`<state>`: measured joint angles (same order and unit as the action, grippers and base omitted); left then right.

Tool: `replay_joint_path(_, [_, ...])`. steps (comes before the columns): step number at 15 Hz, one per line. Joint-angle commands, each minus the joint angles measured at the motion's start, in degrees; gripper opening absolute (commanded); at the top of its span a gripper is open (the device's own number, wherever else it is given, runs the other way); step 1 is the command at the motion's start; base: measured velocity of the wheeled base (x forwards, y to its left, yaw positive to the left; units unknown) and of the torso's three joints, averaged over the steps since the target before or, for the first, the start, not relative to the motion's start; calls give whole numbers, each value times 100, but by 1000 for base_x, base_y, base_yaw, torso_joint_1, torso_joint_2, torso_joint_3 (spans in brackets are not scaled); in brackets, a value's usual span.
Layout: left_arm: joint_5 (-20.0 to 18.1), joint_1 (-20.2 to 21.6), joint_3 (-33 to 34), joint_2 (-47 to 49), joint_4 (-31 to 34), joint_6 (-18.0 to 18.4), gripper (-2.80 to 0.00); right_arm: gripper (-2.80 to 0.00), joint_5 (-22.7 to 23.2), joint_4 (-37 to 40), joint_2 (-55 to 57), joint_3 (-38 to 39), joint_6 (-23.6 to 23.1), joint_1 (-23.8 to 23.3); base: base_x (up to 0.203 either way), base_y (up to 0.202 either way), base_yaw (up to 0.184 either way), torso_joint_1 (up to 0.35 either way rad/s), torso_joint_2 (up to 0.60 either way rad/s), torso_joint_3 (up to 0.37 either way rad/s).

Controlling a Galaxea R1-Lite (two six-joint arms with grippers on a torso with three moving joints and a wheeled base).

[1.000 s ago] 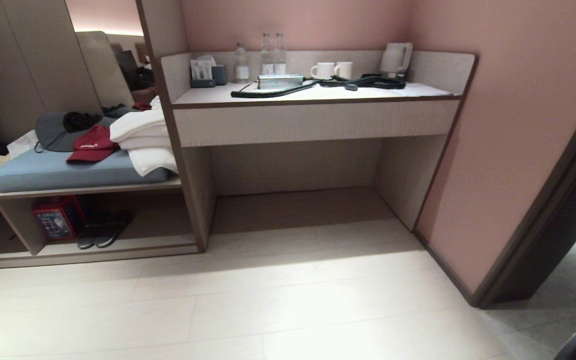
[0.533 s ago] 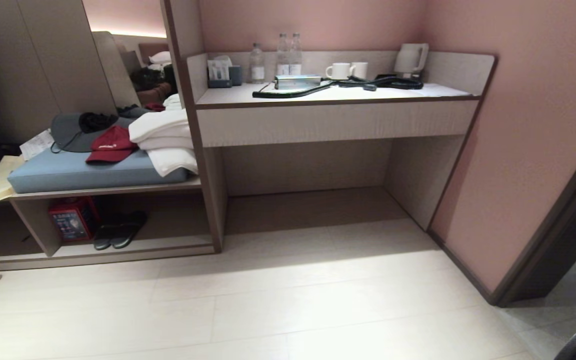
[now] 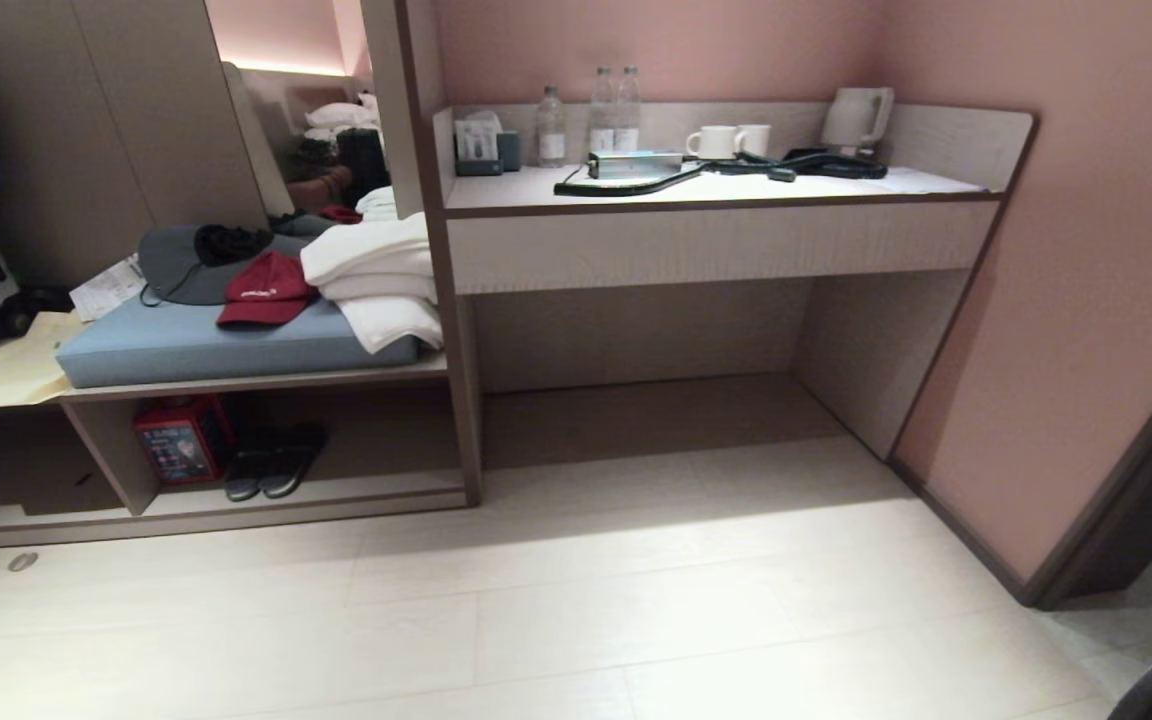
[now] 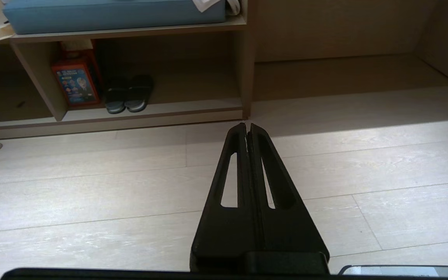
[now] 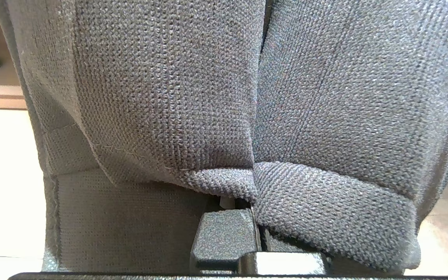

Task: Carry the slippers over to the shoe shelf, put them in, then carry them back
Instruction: Place the slippers into the shoe cabinet

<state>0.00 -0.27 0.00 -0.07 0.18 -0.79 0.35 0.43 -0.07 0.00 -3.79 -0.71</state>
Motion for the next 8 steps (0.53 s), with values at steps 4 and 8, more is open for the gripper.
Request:
replay_joint_path(4, [0,0,9,7,-1,0,-280,-280,35,1,-19,0,-43,0,0,198,0,2,1,3])
replay_joint_path(8, [0,0,9,7,-1,0,-280,-280,0,10,-19,9,45,0,0,196,-2,2,2,0])
